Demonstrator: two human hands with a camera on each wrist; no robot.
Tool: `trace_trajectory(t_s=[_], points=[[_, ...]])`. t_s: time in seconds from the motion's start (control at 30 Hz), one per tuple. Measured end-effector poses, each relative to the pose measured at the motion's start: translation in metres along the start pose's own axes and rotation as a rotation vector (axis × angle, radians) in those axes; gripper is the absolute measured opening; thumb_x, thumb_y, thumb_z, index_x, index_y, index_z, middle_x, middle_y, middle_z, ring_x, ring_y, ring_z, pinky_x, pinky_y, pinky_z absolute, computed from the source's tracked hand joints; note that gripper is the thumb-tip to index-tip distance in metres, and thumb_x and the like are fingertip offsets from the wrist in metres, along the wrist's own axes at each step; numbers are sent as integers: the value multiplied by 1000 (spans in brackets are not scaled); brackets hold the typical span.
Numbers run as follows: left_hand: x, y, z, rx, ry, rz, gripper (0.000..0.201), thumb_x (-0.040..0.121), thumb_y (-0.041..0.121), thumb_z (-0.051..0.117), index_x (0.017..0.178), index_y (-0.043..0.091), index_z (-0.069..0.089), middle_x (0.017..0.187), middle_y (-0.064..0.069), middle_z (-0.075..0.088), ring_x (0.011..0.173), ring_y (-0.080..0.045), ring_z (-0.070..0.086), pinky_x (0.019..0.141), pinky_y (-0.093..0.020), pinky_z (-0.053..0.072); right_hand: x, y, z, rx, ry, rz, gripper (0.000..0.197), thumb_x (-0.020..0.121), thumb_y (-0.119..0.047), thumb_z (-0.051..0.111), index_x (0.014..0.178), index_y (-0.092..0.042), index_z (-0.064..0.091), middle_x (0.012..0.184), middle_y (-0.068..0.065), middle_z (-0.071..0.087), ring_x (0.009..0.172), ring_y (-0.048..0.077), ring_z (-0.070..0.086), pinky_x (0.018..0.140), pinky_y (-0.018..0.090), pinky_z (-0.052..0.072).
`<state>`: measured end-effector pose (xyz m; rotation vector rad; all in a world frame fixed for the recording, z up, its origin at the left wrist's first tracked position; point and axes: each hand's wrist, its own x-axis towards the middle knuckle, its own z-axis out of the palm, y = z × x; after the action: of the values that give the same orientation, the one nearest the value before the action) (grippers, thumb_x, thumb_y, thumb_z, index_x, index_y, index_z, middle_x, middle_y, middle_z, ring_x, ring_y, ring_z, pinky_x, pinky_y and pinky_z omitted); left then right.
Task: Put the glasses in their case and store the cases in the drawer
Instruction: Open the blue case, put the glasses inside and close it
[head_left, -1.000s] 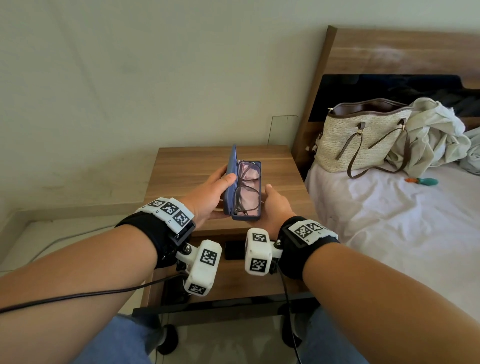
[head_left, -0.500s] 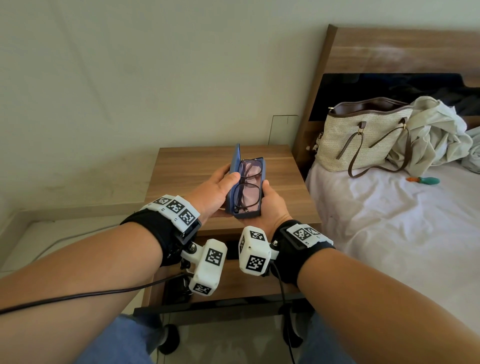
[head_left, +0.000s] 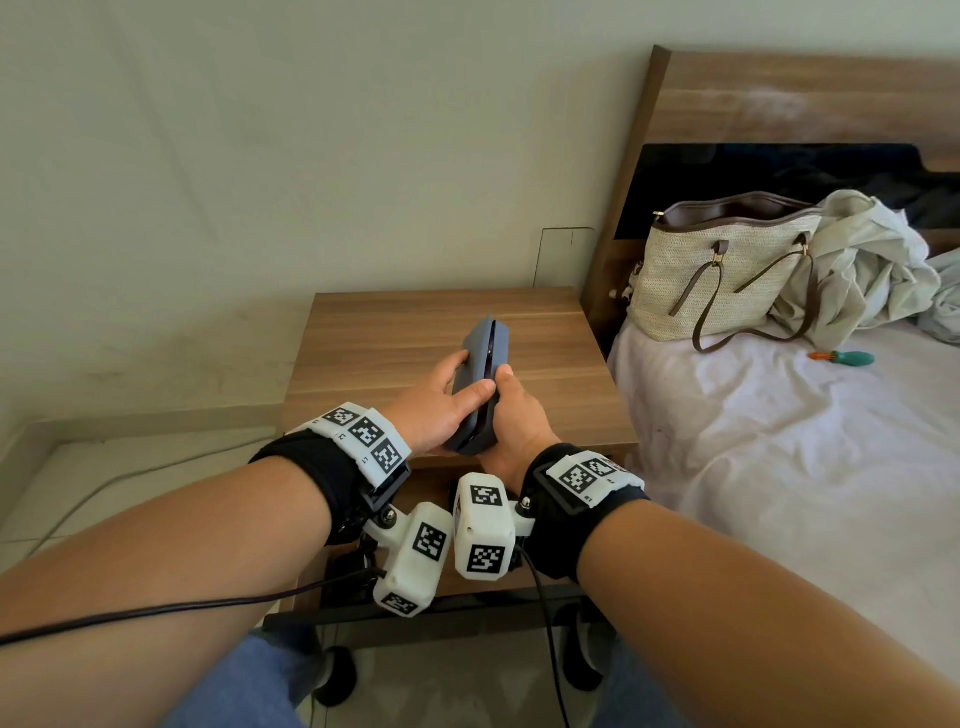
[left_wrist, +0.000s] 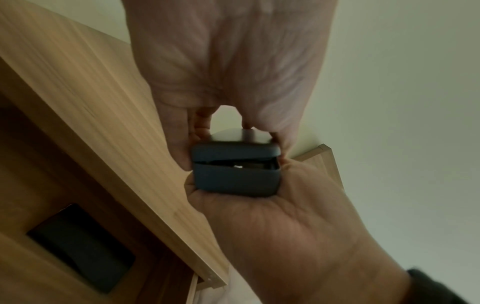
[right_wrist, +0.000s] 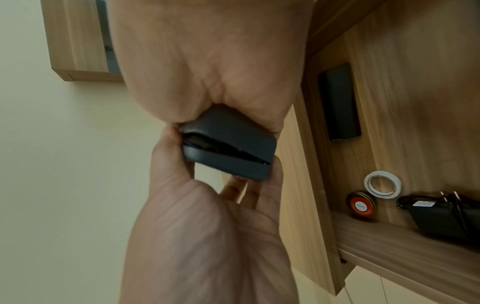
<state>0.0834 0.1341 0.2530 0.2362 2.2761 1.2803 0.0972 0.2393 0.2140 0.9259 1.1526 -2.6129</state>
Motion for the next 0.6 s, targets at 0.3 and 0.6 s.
trace_trajectory(t_s=[0.3,0.6], points=[[2,-5,1,-5,-39,-16,83,82,65,52,152,40,15,153,-2,38,127,-28,53,99,-48,50,6,3,-4,-39,12,-5,49,96,-48,43,139,-25,45,126,19,60,110,36,62,96,58,48],[0,-11,2,-92,-83,-90,77,89,50,59,151,45,14,142,-4,49,117,-27,60,91,-50,55,6,8,-10,-61,-14,28,49,93,-47,46,141,-36,40,133,19,53,117,41,57,97,63,44]])
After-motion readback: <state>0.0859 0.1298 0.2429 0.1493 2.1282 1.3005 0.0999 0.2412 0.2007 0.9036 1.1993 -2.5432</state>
